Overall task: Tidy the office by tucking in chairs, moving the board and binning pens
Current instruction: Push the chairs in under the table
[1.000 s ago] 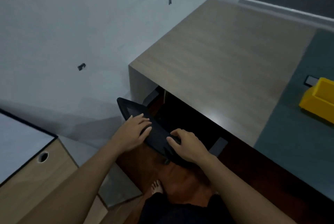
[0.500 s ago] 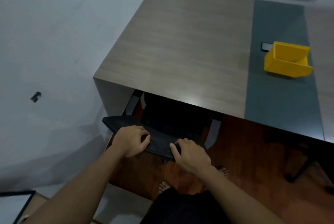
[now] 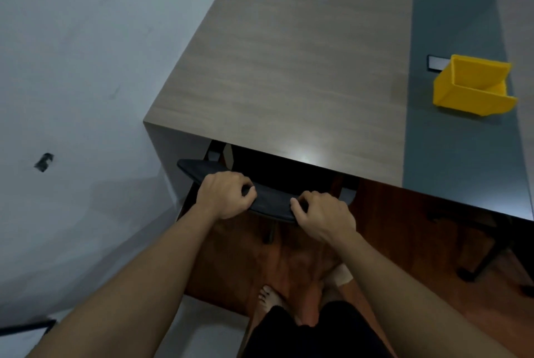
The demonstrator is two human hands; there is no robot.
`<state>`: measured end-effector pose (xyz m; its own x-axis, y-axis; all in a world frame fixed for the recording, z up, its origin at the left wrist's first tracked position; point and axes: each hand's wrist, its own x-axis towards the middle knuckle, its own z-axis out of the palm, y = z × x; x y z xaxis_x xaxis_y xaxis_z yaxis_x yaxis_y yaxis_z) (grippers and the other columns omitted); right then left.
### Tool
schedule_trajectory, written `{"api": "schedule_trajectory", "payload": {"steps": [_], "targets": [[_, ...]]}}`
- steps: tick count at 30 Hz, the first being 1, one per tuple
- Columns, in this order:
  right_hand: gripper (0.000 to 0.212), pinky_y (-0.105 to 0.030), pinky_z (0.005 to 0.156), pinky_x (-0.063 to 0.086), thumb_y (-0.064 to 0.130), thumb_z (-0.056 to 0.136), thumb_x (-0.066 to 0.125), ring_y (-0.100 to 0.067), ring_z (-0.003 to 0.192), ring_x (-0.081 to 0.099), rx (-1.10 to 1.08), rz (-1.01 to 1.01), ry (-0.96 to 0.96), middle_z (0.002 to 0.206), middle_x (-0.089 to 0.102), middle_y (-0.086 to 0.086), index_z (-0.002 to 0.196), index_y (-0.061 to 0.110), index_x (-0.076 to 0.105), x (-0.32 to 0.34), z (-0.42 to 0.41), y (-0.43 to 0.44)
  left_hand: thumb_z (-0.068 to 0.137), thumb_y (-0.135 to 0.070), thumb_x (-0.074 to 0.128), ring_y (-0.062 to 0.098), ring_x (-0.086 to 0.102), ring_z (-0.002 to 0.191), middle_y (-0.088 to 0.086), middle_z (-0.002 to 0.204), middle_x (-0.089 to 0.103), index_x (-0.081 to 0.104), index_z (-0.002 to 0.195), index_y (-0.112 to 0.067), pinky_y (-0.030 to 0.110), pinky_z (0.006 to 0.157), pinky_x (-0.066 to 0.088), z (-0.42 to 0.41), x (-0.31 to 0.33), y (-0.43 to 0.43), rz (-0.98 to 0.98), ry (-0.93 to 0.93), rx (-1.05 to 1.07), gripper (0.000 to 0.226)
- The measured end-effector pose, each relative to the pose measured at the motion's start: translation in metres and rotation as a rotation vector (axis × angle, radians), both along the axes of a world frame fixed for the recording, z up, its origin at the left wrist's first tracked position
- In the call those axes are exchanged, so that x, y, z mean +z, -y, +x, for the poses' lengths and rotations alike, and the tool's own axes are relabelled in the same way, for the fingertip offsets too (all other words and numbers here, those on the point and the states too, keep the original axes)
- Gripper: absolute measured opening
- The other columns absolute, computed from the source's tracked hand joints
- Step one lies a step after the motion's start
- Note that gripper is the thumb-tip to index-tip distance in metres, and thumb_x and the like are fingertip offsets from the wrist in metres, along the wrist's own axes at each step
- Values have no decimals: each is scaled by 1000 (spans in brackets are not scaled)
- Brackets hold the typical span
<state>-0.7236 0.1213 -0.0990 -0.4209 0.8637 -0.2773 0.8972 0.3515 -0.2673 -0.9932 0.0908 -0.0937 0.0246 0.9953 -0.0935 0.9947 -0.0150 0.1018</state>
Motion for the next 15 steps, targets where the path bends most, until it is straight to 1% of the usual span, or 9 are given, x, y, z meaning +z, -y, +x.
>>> {"api": "schedule_trajectory", "payload": {"steps": [2,6,9,12,13,15], "targets": [[59,-42,75,43,69,105,32,-32,104,72,-1,0,0,115,75,-3,119,27,72,1,-3,-16,93,-63,40,24,74,93,-8,102,79,80,106,-37,33,65,44,-3,-3,-16,18,-5,0,49],[60,-42,76,46,70,104,32,-32,104,72,-16,8,1,112,76,-4,119,28,72,2,-6,-46,93,-62,42,26,74,93,-7,101,80,80,105,-36,34,68,49,-7,-4,-47,34,3,-3,49],[61,-42,79,50,71,102,31,-31,102,71,-42,-13,-4,110,76,-3,119,30,72,2,-9,-64,92,-62,43,25,74,93,-7,100,80,80,105,-36,34,69,48,-9,-2,-69,20,21,-9,47],[55,-41,77,49,68,100,35,-33,97,71,-60,-2,-7,104,77,-4,110,30,73,3,-5,-82,91,-64,41,23,73,89,-8,95,78,79,100,-36,34,69,51,-5,-3,-82,14,32,16,48],[53,-40,75,47,67,100,37,-33,95,71,-62,6,-5,103,78,-5,108,30,74,3,-1,-88,91,-64,41,22,72,86,-9,91,77,78,98,-35,33,68,51,-1,-4,-84,23,38,24,48],[52,-40,73,46,65,99,39,-33,93,70,-58,8,0,102,78,-5,106,28,75,3,5,-97,92,-63,42,20,71,82,-10,87,76,78,96,-35,32,64,45,7,-4,-86,38,45,32,46]]}}
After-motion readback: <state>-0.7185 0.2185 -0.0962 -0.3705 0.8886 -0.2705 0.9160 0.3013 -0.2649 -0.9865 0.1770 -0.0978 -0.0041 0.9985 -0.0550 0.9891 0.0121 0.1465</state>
